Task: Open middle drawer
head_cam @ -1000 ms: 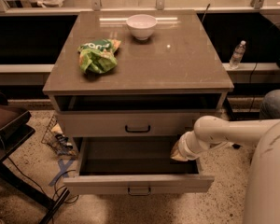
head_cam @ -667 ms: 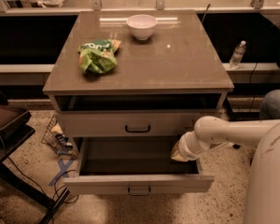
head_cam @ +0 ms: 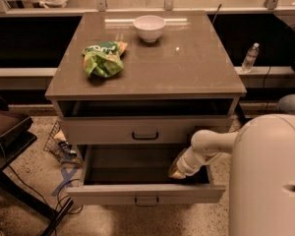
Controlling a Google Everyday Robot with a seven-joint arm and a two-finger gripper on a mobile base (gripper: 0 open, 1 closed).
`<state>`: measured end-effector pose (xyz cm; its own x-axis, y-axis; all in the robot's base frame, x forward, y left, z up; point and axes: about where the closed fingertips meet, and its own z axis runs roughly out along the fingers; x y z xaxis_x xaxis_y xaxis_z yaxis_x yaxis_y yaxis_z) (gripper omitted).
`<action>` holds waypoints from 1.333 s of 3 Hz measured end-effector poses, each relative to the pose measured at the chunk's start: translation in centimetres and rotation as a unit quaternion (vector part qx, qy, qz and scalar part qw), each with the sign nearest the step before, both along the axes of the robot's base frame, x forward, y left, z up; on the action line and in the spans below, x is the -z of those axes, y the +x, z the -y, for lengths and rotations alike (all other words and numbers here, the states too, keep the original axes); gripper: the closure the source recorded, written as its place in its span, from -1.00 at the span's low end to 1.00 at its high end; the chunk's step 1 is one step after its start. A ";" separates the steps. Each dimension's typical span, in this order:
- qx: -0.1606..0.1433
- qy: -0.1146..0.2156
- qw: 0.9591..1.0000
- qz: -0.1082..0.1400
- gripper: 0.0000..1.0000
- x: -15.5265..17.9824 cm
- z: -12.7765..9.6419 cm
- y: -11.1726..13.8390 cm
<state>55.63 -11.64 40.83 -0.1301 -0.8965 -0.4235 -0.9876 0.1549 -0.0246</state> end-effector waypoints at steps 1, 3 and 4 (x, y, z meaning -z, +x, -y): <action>-0.022 0.007 1.000 -0.010 1.00 1.5 -1.2 0.4; 0.040 0.008 0.999 -0.023 1.00 0.0 1.1 -5.5; 0.040 0.008 0.999 -0.023 1.00 0.0 1.1 -5.5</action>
Offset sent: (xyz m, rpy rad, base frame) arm -0.0524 -0.0127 -0.0074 0.0139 0.0469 -0.0447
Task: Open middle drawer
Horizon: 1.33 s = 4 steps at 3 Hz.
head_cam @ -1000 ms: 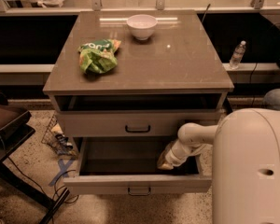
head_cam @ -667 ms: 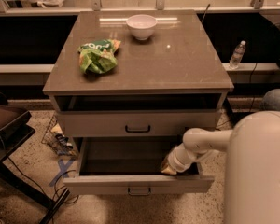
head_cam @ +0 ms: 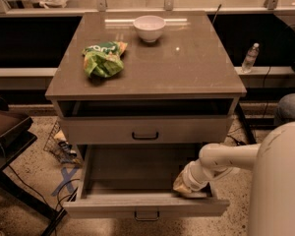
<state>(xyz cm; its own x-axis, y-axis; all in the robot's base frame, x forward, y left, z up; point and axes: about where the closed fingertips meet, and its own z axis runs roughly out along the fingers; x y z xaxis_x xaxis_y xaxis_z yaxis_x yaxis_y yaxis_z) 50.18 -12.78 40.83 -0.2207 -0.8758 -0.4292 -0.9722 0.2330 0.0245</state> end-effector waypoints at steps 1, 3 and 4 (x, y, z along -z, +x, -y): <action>0.011 0.000 0.999 -0.032 0.95 -0.8 0.6 -4.5; 0.011 0.003 0.999 -0.047 0.55 -2.0 0.9 -6.4; 0.010 0.004 0.999 -0.048 0.08 -1.9 0.8 -6.5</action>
Offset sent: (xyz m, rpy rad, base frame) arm -0.1554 -0.0249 0.0374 0.0354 0.2320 -0.0241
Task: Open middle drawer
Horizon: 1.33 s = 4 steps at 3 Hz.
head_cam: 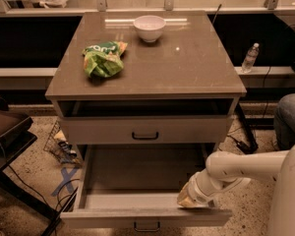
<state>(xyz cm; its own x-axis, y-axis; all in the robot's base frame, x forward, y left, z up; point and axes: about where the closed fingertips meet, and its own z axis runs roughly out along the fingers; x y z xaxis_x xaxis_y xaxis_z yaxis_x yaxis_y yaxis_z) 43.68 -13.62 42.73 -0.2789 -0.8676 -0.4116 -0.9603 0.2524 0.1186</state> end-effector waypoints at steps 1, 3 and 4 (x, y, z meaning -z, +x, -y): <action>-0.001 0.000 1.000 -0.001 -0.38 0.1 -0.1 -0.1; -0.002 0.001 1.000 -0.003 -1.00 0.2 -0.2 -0.2; -0.002 0.001 1.000 -0.003 -1.00 0.2 -0.2 -0.2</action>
Offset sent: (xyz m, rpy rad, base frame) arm -0.0007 0.0007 -0.0007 0.0005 0.0020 0.0015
